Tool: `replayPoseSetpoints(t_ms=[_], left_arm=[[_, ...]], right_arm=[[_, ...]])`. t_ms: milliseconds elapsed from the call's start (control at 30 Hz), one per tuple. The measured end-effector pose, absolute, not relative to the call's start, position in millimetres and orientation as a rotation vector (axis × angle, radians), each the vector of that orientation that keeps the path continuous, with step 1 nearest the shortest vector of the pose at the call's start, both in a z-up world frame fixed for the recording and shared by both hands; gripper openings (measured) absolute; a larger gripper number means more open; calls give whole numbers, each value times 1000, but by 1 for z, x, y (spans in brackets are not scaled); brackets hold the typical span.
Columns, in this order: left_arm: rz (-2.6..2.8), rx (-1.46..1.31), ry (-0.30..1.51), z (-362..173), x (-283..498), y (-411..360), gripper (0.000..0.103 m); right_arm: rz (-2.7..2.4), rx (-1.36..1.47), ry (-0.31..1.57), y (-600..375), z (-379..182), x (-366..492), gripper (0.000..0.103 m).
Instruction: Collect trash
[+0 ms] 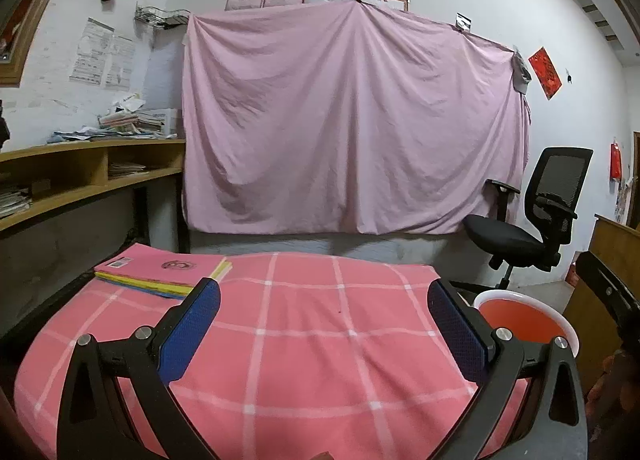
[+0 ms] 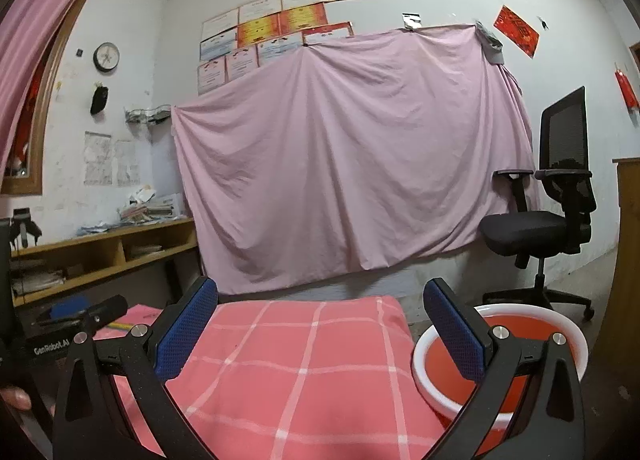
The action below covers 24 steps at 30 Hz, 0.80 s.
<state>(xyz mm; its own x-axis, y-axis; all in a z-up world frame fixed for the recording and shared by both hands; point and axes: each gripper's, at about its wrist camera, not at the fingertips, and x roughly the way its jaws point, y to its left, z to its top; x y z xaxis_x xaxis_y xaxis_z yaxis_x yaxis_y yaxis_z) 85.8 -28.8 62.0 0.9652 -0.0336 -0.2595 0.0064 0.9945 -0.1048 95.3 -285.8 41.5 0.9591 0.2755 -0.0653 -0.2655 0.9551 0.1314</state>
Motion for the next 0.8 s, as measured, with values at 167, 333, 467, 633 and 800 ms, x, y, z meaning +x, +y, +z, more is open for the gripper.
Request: replayPoseSetpoints(t_ms=[167, 333, 467, 633, 800], left_arm=[[-11, -99, 261, 56, 64, -19, 102], [-10, -97, 277, 48, 45, -12, 102], [-11, -90, 282, 40, 31, -7, 102], [-5, -81, 294, 27, 16, -2, 102], [16, -90, 296, 14, 1, 5, 102]], right_arm=[[282, 92, 89, -274, 36, 75, 103], [275, 68, 97, -264, 28, 58, 103], [259, 56, 105, -258, 20, 43, 103], [247, 38, 126, -253, 11, 33, 103], [236, 29, 150, -252, 1, 27, 103]])
